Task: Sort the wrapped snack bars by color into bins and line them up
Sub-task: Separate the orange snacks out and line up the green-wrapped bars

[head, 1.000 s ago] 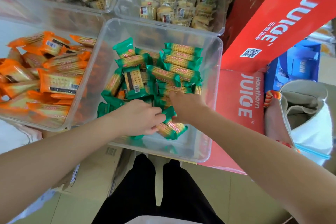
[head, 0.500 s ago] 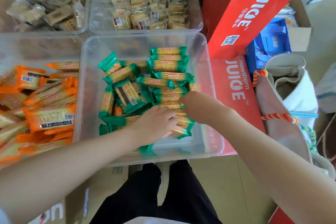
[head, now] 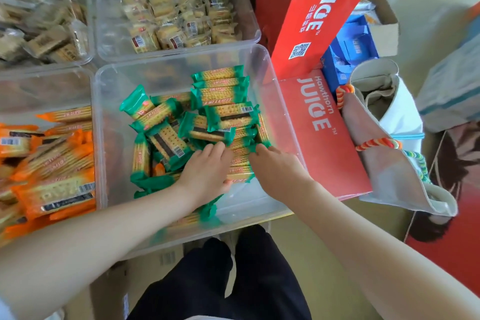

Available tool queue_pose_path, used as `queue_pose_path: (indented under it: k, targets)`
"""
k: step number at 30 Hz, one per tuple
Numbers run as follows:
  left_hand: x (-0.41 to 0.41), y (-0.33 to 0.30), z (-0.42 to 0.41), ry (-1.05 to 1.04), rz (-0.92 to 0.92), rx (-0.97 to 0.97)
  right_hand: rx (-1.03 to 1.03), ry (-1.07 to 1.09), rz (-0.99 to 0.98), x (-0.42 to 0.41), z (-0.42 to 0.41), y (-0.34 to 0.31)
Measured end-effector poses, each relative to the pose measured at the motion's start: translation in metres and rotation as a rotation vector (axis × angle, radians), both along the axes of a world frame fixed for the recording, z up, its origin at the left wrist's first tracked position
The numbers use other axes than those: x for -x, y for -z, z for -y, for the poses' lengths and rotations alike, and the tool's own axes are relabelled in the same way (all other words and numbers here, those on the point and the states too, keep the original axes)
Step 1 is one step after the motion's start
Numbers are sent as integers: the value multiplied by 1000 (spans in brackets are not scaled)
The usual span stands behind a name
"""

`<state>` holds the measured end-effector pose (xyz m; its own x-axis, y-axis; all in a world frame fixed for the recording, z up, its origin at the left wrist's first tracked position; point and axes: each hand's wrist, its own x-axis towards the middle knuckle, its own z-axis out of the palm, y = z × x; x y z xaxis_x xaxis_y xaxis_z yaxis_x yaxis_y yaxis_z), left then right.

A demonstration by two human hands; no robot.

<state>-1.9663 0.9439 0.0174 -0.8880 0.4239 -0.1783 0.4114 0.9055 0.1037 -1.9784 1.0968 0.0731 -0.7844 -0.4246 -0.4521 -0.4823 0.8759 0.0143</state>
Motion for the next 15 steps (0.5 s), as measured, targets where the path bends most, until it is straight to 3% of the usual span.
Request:
queue_pose_path:
  k: [8, 15]
  targets:
    - [-3, 20, -16, -23, -146, 62, 49, 122, -103, 30, 15, -8]
    - [0, 15, 4, -53, -20, 92, -439, -198, -105, 33, 10, 24]
